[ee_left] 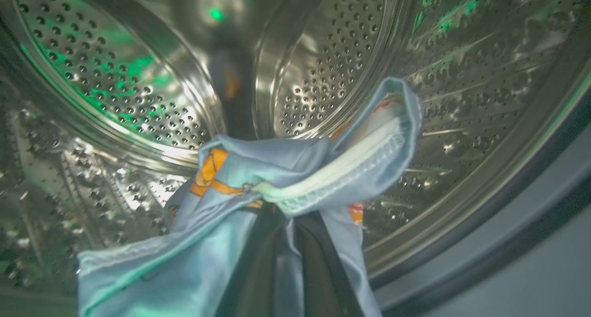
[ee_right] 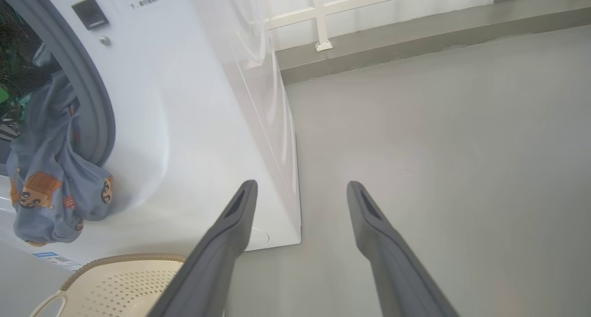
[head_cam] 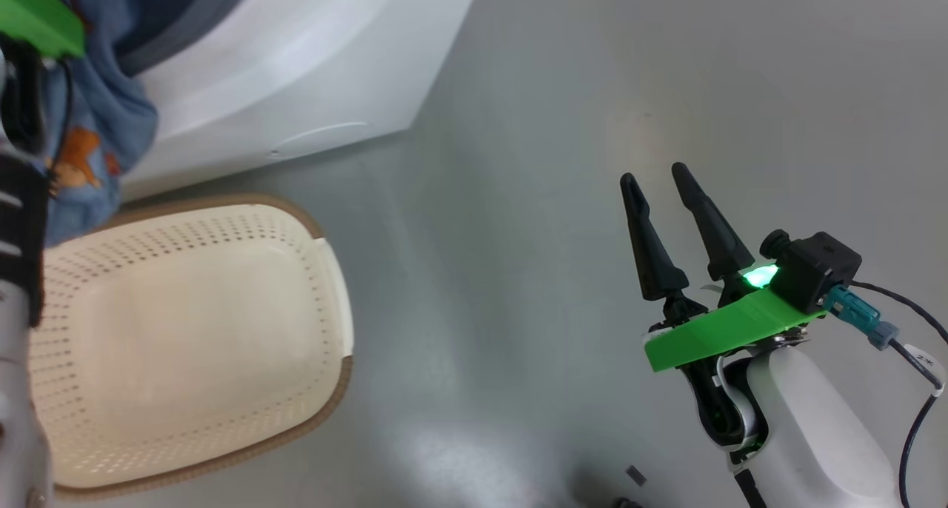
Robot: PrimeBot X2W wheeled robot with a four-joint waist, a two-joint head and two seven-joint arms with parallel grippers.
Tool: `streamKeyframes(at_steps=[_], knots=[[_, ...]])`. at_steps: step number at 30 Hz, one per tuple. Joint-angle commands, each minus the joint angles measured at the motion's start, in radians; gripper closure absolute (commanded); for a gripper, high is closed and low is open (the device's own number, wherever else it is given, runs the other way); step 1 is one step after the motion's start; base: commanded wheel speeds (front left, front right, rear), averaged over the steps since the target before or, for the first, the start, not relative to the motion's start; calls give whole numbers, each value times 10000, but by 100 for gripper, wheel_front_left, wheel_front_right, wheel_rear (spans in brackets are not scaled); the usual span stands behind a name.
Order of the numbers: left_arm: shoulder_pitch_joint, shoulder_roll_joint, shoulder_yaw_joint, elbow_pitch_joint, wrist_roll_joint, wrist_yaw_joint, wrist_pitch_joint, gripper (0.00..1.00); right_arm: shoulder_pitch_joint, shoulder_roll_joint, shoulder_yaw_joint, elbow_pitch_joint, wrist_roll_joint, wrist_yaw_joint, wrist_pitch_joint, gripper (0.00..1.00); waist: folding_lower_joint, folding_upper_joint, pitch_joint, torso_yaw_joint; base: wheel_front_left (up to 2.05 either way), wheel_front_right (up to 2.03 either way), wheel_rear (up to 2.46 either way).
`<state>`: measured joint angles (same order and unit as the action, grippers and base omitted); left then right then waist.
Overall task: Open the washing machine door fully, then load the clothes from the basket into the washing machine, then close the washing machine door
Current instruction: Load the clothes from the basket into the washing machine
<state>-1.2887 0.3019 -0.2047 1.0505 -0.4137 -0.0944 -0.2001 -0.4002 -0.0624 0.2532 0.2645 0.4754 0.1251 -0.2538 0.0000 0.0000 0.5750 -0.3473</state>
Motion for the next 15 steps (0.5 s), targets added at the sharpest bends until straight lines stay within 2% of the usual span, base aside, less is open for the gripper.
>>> streamKeyframes(at_steps=[1, 9, 10, 11, 15], knots=[[-499, 463, 117, -166, 171, 88, -215, 100, 69, 18, 197, -237, -13, 56, -80, 0, 0, 0, 594, -654, 0, 0, 0], [-1142, 660, 598, -699, 382, 831, -610, 100, 81, 94, 209, -212, 18, 56, -80, 0, 0, 0, 632, -941, 0, 0, 0], [-1059, 630, 623, -564, 384, 885, -611, 75, 93, 97, 193, -197, 11, 56, -80, 0, 0, 0, 600, -933, 0, 0, 0], [-994, 576, 614, -333, 372, 909, -612, 0, 106, 100, 171, -176, -1, 56, -80, 0, 0, 0, 564, -911, 0, 0, 0], [-985, 410, 495, 280, 406, 958, -536, 0, 85, 106, 166, -138, -45, 56, -80, 0, 0, 0, 451, -779, 0, 0, 0]])
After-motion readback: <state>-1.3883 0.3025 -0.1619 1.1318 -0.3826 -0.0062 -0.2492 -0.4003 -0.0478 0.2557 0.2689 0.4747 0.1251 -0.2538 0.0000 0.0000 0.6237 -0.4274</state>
